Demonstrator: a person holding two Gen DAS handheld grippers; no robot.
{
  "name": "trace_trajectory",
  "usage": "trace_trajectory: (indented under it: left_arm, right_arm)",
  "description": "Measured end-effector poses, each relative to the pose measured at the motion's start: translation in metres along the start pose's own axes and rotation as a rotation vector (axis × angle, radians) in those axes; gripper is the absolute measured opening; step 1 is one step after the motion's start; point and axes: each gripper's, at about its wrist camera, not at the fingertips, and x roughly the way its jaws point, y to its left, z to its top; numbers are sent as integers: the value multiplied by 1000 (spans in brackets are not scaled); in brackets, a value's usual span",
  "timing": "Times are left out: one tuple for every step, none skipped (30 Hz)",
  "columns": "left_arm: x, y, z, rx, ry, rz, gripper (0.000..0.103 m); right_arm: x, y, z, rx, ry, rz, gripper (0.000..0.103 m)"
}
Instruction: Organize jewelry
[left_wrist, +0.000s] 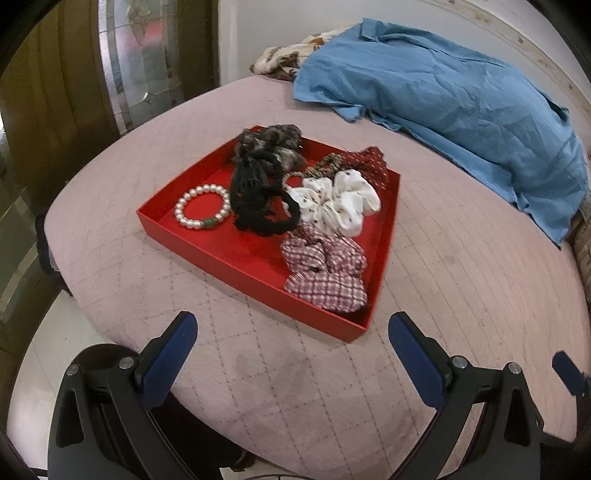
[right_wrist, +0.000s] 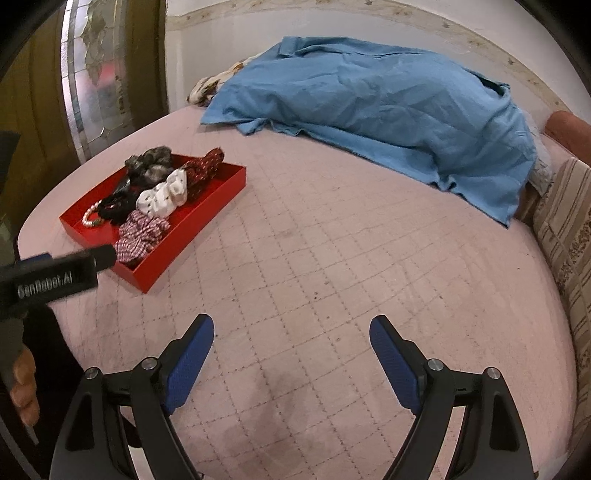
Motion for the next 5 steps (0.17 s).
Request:
trace_trajectory:
  left_arm:
    - [0, 0, 1, -2, -2, 4, 103]
    - [0, 0, 3, -3, -4, 7, 103]
    - [-1, -2, 4, 1, -5, 9, 103]
    - [-2, -4, 5, 7, -7, 10, 103]
    - [-3, -7, 6, 21, -11, 12, 103]
  right_arm:
    - [0, 0, 0, 0, -1, 2, 90]
    - [-1, -2, -1, 4, -5, 4, 90]
    - [-1, -3, -1, 9, -9, 4, 90]
    - [-2, -6, -1, 19, -15, 6, 90]
    - [-2, -10, -1, 30, -20, 8, 90]
